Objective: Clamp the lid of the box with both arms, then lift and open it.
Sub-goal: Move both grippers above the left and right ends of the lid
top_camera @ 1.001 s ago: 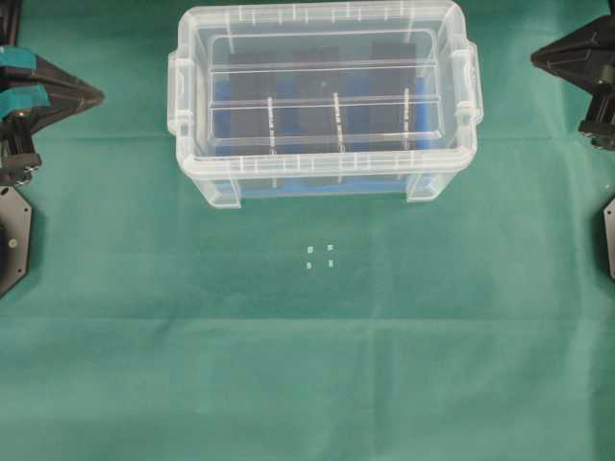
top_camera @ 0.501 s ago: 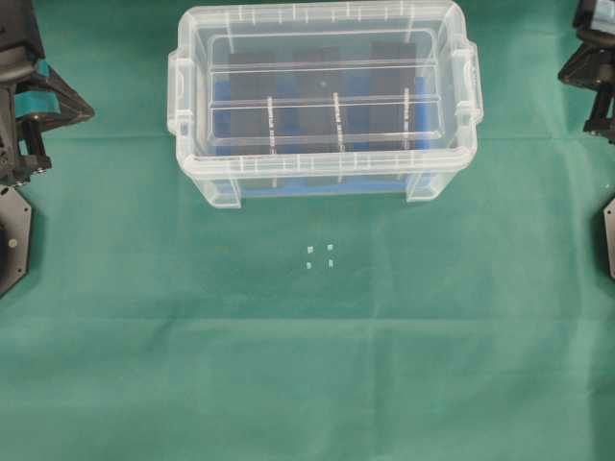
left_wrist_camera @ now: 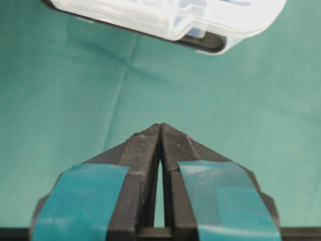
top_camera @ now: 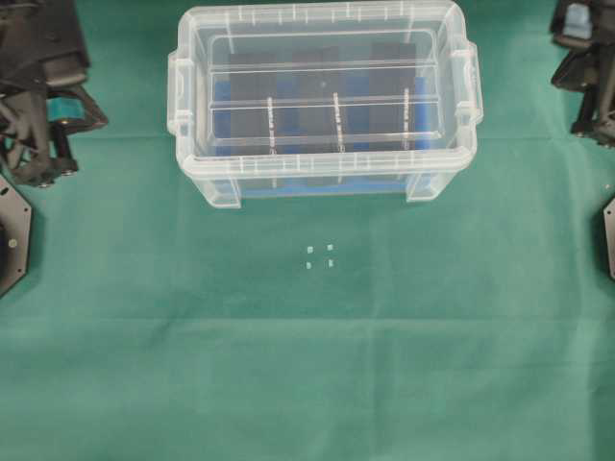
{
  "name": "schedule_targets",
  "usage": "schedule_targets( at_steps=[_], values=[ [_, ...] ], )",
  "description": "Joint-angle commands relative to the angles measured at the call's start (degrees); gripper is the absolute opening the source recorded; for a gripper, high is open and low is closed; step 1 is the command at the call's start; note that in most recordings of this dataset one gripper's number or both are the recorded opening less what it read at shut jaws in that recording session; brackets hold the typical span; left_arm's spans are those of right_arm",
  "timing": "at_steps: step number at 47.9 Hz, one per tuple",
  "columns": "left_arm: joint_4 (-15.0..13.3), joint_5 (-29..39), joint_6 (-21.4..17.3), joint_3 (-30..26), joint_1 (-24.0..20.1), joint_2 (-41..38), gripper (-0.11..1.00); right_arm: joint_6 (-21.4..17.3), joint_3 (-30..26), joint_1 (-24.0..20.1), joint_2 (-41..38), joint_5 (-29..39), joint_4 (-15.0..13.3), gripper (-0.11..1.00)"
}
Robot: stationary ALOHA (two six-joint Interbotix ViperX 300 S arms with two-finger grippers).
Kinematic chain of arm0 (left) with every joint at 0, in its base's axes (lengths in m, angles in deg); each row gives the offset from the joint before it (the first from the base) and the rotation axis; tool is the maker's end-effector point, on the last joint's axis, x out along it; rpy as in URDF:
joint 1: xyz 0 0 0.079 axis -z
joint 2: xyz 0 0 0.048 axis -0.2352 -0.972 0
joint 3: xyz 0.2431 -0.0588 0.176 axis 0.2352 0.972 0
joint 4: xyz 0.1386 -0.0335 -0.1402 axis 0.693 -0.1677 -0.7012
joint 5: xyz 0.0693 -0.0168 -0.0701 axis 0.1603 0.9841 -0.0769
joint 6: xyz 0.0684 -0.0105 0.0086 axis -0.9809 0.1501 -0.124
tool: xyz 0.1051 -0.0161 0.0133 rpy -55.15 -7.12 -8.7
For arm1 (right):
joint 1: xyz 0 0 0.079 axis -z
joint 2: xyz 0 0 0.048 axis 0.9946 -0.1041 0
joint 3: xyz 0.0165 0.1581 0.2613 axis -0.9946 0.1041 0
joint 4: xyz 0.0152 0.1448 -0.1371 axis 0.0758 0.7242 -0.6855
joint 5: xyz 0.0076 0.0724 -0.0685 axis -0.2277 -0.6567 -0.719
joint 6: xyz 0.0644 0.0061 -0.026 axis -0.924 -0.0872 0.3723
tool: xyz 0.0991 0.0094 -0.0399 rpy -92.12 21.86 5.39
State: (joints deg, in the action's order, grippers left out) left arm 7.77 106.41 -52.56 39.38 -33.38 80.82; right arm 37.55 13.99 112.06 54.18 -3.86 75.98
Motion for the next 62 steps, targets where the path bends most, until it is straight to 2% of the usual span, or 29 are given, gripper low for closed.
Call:
schedule_targets(
  at_steps=[1, 10, 24, 38, 45, 55, 62],
  values=[
    [0.2, -1.8, -0.1, 0.1, -0.2, -1.7, 0.01, -0.1, 0.7, 0.1, -1.1, -1.4, -0.4, 0.0],
    [0.3, -5.3, 0.0, 3.3, -0.6, -3.8, 0.01, -0.1, 4.5, 0.1, -3.0, -5.4, -0.5, 0.0],
    [0.3, -10.3, -0.2, 9.1, -3.8, -4.7, 0.01, -0.4, 9.3, 0.2, -5.1, -11.3, -1.5, 0.0],
    [0.3, -10.7, -1.3, 9.4, -4.3, -4.7, 0.01, 0.0, 9.7, 0.2, -5.9, -13.8, -2.1, 0.0],
    [0.3, -9.8, -5.2, 9.0, -4.3, -4.9, 0.01, 2.3, 9.5, 0.2, -5.9, -13.9, -2.2, 0.0],
    [0.3, -5.5, -13.3, 7.5, -4.3, -6.4, 0.01, 11.0, 9.1, 0.1, -5.9, -13.8, -2.1, 0.0],
    [0.3, -3.5, -17.0, 5.6, -4.3, -6.9, 0.01, 13.5, 8.7, 0.1, -5.9, -13.5, -2.0, 0.0]
  ],
)
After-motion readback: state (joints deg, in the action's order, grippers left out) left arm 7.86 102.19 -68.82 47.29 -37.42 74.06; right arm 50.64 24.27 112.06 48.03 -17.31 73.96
